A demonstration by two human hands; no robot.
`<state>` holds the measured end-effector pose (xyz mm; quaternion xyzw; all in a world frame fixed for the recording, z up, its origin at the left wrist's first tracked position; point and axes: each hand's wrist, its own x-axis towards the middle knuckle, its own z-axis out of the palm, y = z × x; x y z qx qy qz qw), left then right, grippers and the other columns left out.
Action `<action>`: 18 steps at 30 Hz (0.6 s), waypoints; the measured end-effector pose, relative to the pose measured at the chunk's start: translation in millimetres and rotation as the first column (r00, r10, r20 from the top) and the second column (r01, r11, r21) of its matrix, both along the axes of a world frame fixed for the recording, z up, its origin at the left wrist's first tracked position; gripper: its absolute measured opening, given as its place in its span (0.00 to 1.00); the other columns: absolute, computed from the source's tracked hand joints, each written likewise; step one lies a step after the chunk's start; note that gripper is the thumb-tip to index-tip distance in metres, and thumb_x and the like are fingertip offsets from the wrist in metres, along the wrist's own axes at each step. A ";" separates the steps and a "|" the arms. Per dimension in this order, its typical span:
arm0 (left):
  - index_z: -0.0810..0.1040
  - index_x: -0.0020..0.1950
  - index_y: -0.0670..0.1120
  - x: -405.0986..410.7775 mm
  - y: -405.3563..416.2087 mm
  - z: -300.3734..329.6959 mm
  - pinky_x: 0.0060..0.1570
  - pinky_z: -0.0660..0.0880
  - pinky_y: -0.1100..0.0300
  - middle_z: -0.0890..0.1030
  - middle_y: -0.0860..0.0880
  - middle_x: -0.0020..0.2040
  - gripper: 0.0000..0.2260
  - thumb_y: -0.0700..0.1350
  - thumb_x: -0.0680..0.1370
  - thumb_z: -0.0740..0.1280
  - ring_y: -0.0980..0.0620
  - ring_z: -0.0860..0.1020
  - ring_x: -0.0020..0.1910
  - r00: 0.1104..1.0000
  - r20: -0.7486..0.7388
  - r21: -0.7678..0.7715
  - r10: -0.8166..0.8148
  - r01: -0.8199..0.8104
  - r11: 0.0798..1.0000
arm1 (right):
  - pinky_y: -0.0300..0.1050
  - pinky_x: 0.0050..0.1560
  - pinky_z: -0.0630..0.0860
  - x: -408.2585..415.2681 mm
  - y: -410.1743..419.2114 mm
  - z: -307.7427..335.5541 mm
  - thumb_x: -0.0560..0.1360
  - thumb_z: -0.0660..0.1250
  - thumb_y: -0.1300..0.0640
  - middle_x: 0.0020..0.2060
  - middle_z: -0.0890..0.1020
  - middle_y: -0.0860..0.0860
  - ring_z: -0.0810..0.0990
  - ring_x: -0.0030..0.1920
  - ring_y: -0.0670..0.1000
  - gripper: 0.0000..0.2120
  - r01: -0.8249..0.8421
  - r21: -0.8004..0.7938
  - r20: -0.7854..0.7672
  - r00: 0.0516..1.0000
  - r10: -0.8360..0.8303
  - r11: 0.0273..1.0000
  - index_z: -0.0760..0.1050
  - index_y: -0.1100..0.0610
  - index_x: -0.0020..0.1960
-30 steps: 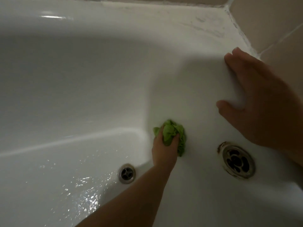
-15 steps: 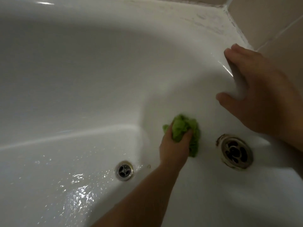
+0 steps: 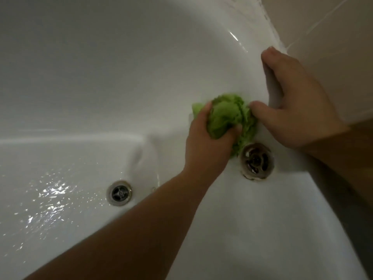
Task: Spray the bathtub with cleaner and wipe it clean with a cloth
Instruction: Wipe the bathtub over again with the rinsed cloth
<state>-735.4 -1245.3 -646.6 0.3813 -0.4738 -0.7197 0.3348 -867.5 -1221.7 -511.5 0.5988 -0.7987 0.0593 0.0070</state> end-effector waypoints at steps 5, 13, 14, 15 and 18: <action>0.72 0.73 0.60 -1.3 -1.8 7.8 0.62 0.76 0.57 0.79 0.59 0.63 0.28 0.55 0.74 0.74 0.59 0.78 0.61 0.995 0.047 -0.149 0.083 -0.075 0.986 | 0.21 0.70 0.45 6.1 19.7 -2.8 0.78 0.62 0.53 0.80 0.63 0.52 0.55 0.73 0.36 0.32 0.037 -0.078 0.043 0.999 -0.034 0.996 0.61 0.57 0.81; 0.68 0.77 0.53 -3.1 -15.7 20.8 0.66 0.76 0.49 0.77 0.52 0.68 0.33 0.50 0.73 0.73 0.52 0.76 0.67 0.997 0.060 -0.301 0.037 -0.017 0.953 | 0.20 0.69 0.42 26.6 44.4 2.0 0.76 0.56 0.51 0.81 0.60 0.51 0.53 0.74 0.38 0.34 0.128 -0.021 0.125 0.984 -0.125 0.992 0.59 0.56 0.82; 0.69 0.77 0.53 -2.3 -16.0 13.9 0.64 0.76 0.51 0.78 0.52 0.66 0.31 0.49 0.74 0.73 0.53 0.77 0.65 0.995 0.087 -0.276 0.046 -0.020 0.961 | 0.21 0.70 0.41 27.3 48.6 2.6 0.76 0.57 0.50 0.82 0.58 0.51 0.52 0.75 0.39 0.36 0.122 0.018 0.100 0.987 -0.123 0.992 0.57 0.55 0.82; 0.71 0.74 0.56 1.4 -11.2 8.5 0.61 0.77 0.53 0.79 0.53 0.63 0.26 0.49 0.76 0.72 0.55 0.78 0.61 0.994 0.102 -0.218 0.041 -0.018 0.976 | 0.23 0.71 0.40 27.8 52.6 3.1 0.75 0.58 0.48 0.82 0.56 0.51 0.51 0.76 0.40 0.37 0.110 0.050 0.070 0.991 -0.114 0.993 0.55 0.56 0.83; 0.73 0.56 0.74 12.6 14.1 -8.1 0.56 0.78 0.54 0.81 0.59 0.53 0.18 0.50 0.77 0.72 0.62 0.80 0.51 0.988 0.142 -0.097 -0.060 0.074 0.992 | 0.30 0.75 0.42 29.3 56.2 3.8 0.73 0.61 0.45 0.83 0.53 0.51 0.50 0.81 0.45 0.42 0.078 0.102 0.025 0.996 -0.081 0.992 0.52 0.56 0.83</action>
